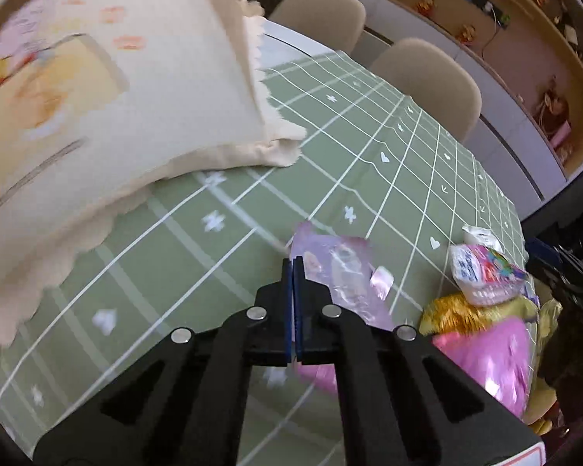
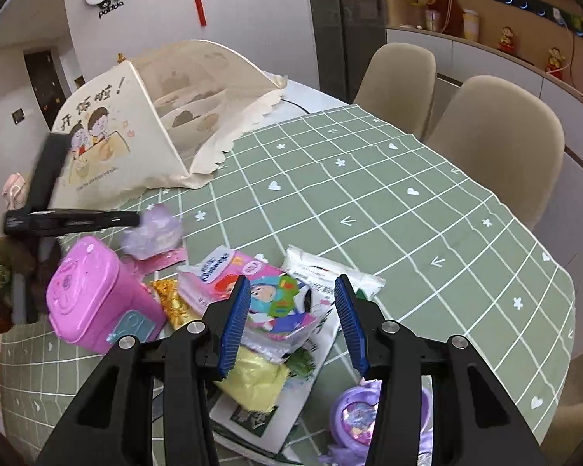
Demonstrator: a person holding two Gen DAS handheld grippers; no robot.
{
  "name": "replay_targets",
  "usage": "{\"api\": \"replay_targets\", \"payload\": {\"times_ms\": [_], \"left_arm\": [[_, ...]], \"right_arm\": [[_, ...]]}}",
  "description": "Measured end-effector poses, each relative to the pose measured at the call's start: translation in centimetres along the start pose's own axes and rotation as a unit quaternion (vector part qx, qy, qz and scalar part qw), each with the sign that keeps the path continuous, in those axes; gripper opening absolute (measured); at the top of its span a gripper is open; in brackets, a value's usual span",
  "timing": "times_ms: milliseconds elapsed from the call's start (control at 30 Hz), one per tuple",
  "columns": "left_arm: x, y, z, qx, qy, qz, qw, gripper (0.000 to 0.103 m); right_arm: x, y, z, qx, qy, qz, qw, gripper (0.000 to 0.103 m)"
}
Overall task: Collect trash
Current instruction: 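Grasp the pink Kleenex tissue pack with the right tool while the left tool holds the wrapper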
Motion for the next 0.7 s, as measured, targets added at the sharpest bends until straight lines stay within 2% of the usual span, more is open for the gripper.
{"api": "replay_targets", "payload": {"times_ms": [100, 167, 267, 367, 500, 533, 567, 667, 700], "left_arm": [[2.3, -2.1, -0.8, 0.001, -0.02, 0.008, 0.9998, 0.0], [3.9, -3.3, -1.3, 0.004, -0.036, 0.01, 0.9993, 0.0], [6.6, -4.6, -1.7, 0.008, -0.058, 0.011, 0.9982, 0.0], [9.6, -4.9, -1.4, 0.021, -0.079, -0.005, 0.9966, 0.0], [13.1, -4.8, -0.3, 0.029, -0.087, -0.026, 0.9954, 0.0], [13.8, -4.9, 0.0, 0.03, -0.089, -0.028, 0.9951, 0.0], [14.7, -5.1, 0.2, 0.034, -0.092, -0.03, 0.9947, 0.0], [16.5, -5.3, 0.9, 0.042, -0.098, -0.032, 0.9937, 0.001], [16.9, -5.3, 1.1, 0.043, -0.099, -0.032, 0.9937, 0.001]], "right_arm": [[-0.6, 0.3, 0.5, 0.011, -0.012, -0.007, 1.0, 0.043], [-1.0, 1.1, 0.8, 0.011, -0.019, -0.034, 0.999, 0.043], [-1.2, 1.3, 0.5, -0.015, -0.02, -0.035, 0.999, 0.043], [-1.4, 2.2, -1.0, -0.033, -0.051, -0.038, 0.997, 0.043], [-1.3, 4.9, -2.1, -0.041, -0.062, -0.088, 0.993, 0.043], [-1.1, 5.0, -2.2, -0.043, -0.061, -0.094, 0.993, 0.041], [-0.6, 4.7, -2.5, -0.043, -0.063, -0.097, 0.992, 0.032], [1.3, 3.2, -3.5, -0.038, -0.072, -0.104, 0.991, 0.02], [2.1, 2.7, -3.6, -0.04, -0.069, -0.106, 0.991, 0.019]]}}
Point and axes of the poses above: each gripper's, at about its wrist camera, not at the fingertips, and y roughly the way its jaws point, z to its right, x to its underside, the point moved 3 cm from there along y, roughly the way its jaws point, and after that the axes turned 10 degrees about -z, right-handed, at the moved point
